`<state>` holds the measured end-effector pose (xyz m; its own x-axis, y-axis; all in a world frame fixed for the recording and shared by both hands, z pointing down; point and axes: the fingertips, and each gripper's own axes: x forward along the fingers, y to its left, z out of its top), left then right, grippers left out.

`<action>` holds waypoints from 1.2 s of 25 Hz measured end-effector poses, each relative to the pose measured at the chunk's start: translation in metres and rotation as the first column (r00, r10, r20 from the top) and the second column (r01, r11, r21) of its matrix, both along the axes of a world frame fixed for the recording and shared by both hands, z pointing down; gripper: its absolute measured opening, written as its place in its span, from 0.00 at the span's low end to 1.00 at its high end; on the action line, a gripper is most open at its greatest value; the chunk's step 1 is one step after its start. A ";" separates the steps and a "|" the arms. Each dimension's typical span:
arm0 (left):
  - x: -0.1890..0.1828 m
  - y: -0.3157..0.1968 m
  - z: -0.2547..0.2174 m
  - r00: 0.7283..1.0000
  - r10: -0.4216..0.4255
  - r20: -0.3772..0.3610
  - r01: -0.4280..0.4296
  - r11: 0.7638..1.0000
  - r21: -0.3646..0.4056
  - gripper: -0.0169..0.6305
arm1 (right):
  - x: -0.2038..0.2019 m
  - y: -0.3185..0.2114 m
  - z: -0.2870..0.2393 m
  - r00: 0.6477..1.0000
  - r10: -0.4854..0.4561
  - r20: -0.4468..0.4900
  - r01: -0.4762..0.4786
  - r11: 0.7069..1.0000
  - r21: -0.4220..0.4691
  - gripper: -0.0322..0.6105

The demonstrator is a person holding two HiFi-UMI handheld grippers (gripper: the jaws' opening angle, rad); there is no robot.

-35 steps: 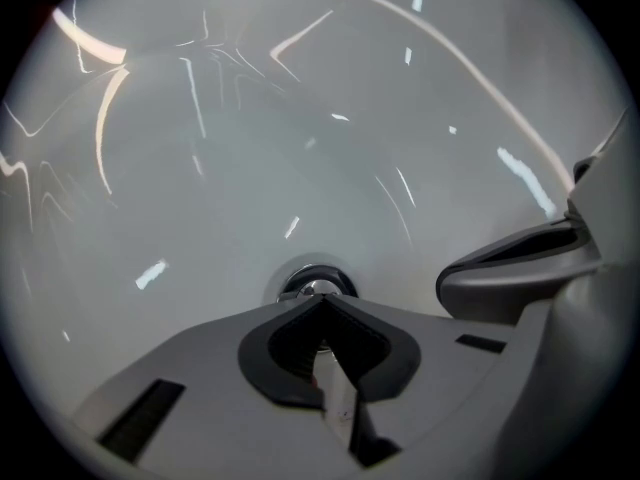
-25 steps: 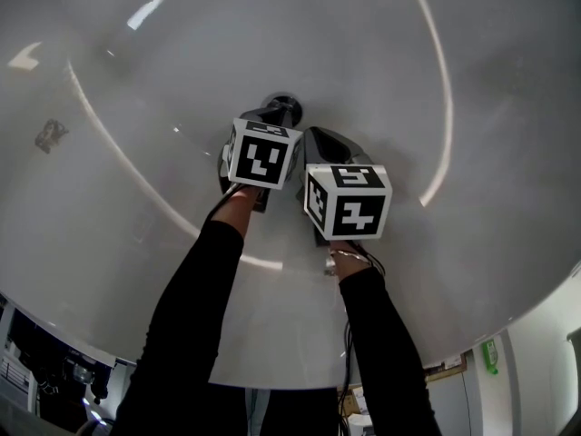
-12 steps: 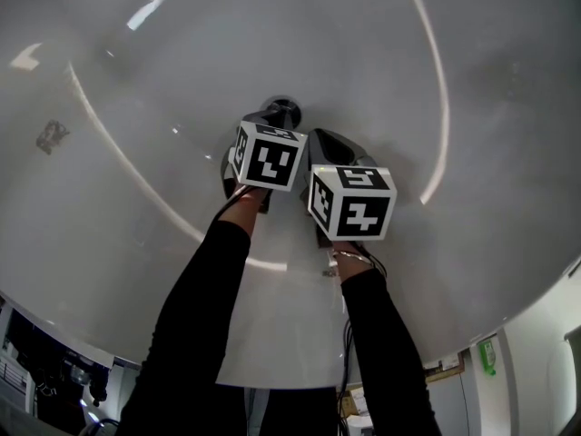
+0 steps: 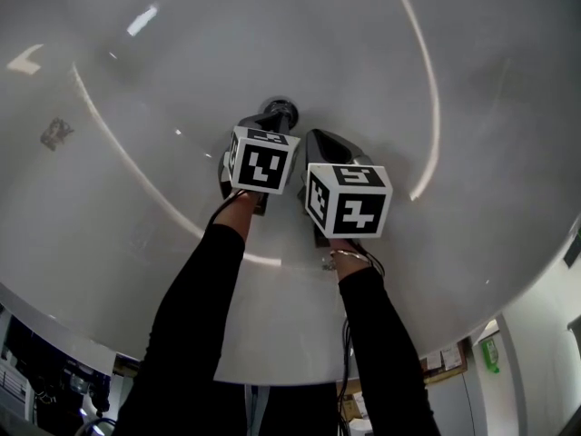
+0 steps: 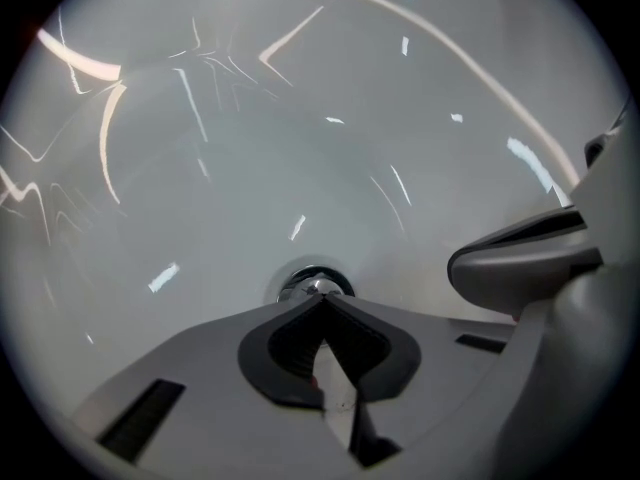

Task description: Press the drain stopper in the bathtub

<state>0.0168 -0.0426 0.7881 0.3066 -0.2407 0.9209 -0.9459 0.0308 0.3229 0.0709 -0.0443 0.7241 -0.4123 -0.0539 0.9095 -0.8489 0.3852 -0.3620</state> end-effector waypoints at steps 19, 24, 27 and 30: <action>-0.020 -0.008 -0.064 1.000 0.003 -0.018 -0.002 0.999 0.053 0.04 | -0.019 0.003 -0.045 1.000 0.012 0.015 -0.013 0.999 0.036 0.05; -0.020 -0.009 -0.090 1.000 0.007 -0.023 -0.005 0.997 0.075 0.04 | -0.019 0.003 -0.063 1.000 0.012 0.020 -0.013 0.999 0.051 0.05; -0.021 -0.010 -0.103 1.000 0.014 -0.022 -0.012 0.996 0.089 0.04 | -0.018 0.002 -0.074 1.000 0.018 0.022 -0.019 0.998 0.058 0.05; -0.024 -0.011 -0.116 1.000 0.023 -0.019 -0.021 0.995 0.101 0.04 | -0.018 0.001 -0.084 0.999 0.026 0.022 -0.027 0.998 0.064 0.05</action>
